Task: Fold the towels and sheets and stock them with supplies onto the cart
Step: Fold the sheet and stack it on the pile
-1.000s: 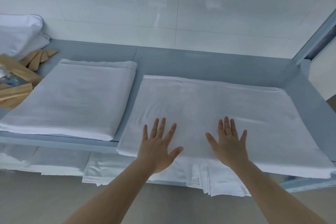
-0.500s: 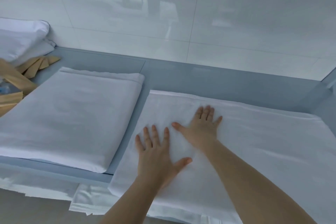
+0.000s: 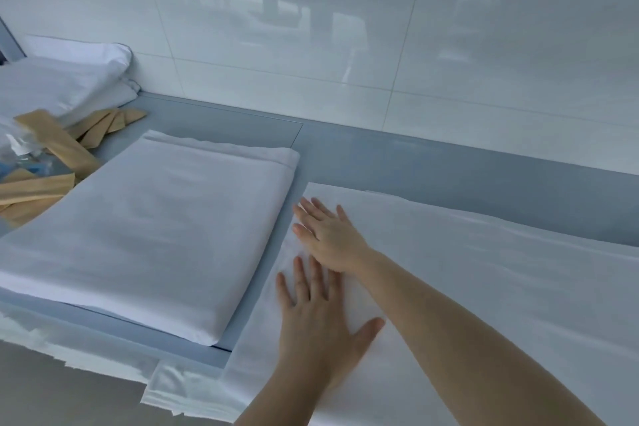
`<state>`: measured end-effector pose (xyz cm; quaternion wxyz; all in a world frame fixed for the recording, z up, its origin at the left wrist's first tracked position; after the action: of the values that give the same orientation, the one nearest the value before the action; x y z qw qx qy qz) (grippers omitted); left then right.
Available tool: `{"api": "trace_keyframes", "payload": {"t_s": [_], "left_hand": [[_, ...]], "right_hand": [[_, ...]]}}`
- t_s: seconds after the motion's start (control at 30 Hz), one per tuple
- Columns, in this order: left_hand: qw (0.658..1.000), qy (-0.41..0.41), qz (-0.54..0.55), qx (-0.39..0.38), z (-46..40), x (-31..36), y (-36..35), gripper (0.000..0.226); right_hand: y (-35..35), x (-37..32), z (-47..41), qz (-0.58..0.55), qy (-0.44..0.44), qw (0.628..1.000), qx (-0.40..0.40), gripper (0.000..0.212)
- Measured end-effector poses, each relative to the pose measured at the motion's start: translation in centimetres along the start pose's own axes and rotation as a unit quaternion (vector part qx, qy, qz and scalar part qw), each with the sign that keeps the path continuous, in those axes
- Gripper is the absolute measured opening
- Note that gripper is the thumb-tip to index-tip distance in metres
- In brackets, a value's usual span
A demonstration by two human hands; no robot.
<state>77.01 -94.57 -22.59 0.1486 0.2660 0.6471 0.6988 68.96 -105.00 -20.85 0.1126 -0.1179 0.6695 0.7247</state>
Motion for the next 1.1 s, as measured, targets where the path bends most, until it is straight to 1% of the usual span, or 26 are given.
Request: {"api": "trace_keyframes", "payload": {"t_s": [0.07,0.1,0.17,0.23,0.27,0.3,0.37,0.4,0.43,0.47,0.5,0.57,0.6,0.63,0.67,0.73,0.77,0.8,0.87,0.9,0.97,1.03,1.1], "left_hand": [[1.0,0.001,-0.005,0.003,0.1,0.2,0.0,0.106],[1.0,0.003,-0.006,0.007,0.1,0.2,0.1,0.106],[1.0,0.008,-0.007,0.012,0.2,0.1,0.2,0.106],[1.0,0.007,-0.009,0.012,0.3,0.1,0.3,0.106],[1.0,0.005,-0.009,0.012,0.3,0.1,0.3,0.104],[1.0,0.003,-0.008,0.013,0.3,0.1,0.4,0.102],[1.0,-0.004,-0.005,0.016,0.2,0.2,0.6,0.095],[1.0,-0.005,-0.004,0.015,0.2,0.2,0.6,0.092],[1.0,-0.005,-0.005,0.013,0.3,0.2,0.5,0.09],[1.0,-0.003,-0.005,0.01,0.3,0.1,0.5,0.089],[1.0,-0.001,-0.007,0.006,0.3,0.0,0.4,0.088],[1.0,-0.007,-0.014,-0.001,0.1,0.2,0.3,0.086],[1.0,-0.014,-0.016,-0.006,-0.1,0.3,0.3,0.084],[1.0,-0.022,-0.018,-0.012,-0.3,0.5,0.3,0.082],[0.999,-0.034,-0.018,-0.02,-0.5,0.7,0.3,0.08],[0.998,-0.053,-0.019,-0.04,-0.8,1.1,0.6,0.074],[0.997,-0.055,-0.019,-0.045,-0.9,1.4,0.8,0.07],[0.998,-0.046,-0.02,-0.045,-0.8,1.8,1.0,0.066],[0.999,-0.011,-0.018,-0.043,0.1,3.7,1.1,0.061],[0.999,0.005,-0.012,-0.042,1.0,5.3,0.9,0.062],[0.999,0.013,0.004,-0.048,3.3,9.7,0.0,0.071],[0.997,0.013,0.009,-0.07,5.3,13.6,-1.3,0.083],[0.996,0.024,-0.006,-0.086,6.1,15.5,-2.4,0.09]], "right_hand": [[0.1,3.6,2.1,0.102,-0.032,0.994,0.008,0.058],[0.7,5.8,2.8,0.131,-0.06,0.99,0.01,0.059],[2.9,10.1,3.8,0.149,-0.144,0.978,0.008,0.06],[5.3,13.2,4.9,0.16,-0.221,0.962,0.029,0.061],[5.9,13.4,5.6,0.171,-0.223,0.958,0.05,0.061],[5.9,12.8,6.4,0.18,-0.192,0.963,0.064,0.062],[4.0,10.7,9.0,0.177,-0.095,0.979,0.043,0.065],[3.0,10.7,10.8,0.174,-0.08,0.981,0.025,0.067],[2.9,12.3,12.7,0.166,-0.106,0.98,0.017,0.067],[3.5,15.0,14.6,0.158,-0.161,0.974,0.021,0.066],[4.6,18.2,16.5,0.151,-0.23,0.961,0.029,0.063],[7.0,24.0,20.7,0.136,-0.367,0.92,0.019,0.061],[7.8,25.5,22.2,0.131,-0.405,0.905,0.012,0.062],[8.1,25.8,23.1,0.129,-0.413,0.901,0.009,0.063],[7.9,25.0,23.3,0.129,-0.388,0.913,0.011,0.062],[6.2,21.3,23.4,0.138,-0.27,0.953,0.008,0.058],[5.2,19.6,23.9,0.138,-0.22,0.966,0.003,0.058],[4.6,18.6,24.6,0.135,-0.199,0.971,0.001,0.058],[4.4,18.8,25.7,0.126,-0.217,0.968,0.01,0.057],[4.6,19.1,25.9,0.124,-0.23,0.965,0.012,0.057],[4.8,19.2,25.8,0.128,-0.237,0.963,0.014,0.056],[4.7,19.0,25.6,0.126,-0.235,0.964,0.019,0.056],[4.5,19.2,25.6,0.119,-0.237,0.964,0.025,0.057]]}}
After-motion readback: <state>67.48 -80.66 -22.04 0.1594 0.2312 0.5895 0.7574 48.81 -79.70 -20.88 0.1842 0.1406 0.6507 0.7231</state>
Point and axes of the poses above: each hand's wrist, its own z-axis away from the middle knuckle, its own y-axis out of the back of the hand, x = y × z, the point moved 8 cm from there along -z, towards the middle knuckle, and after that the axes turned 2 degrees about z, right-handed, at the moved point
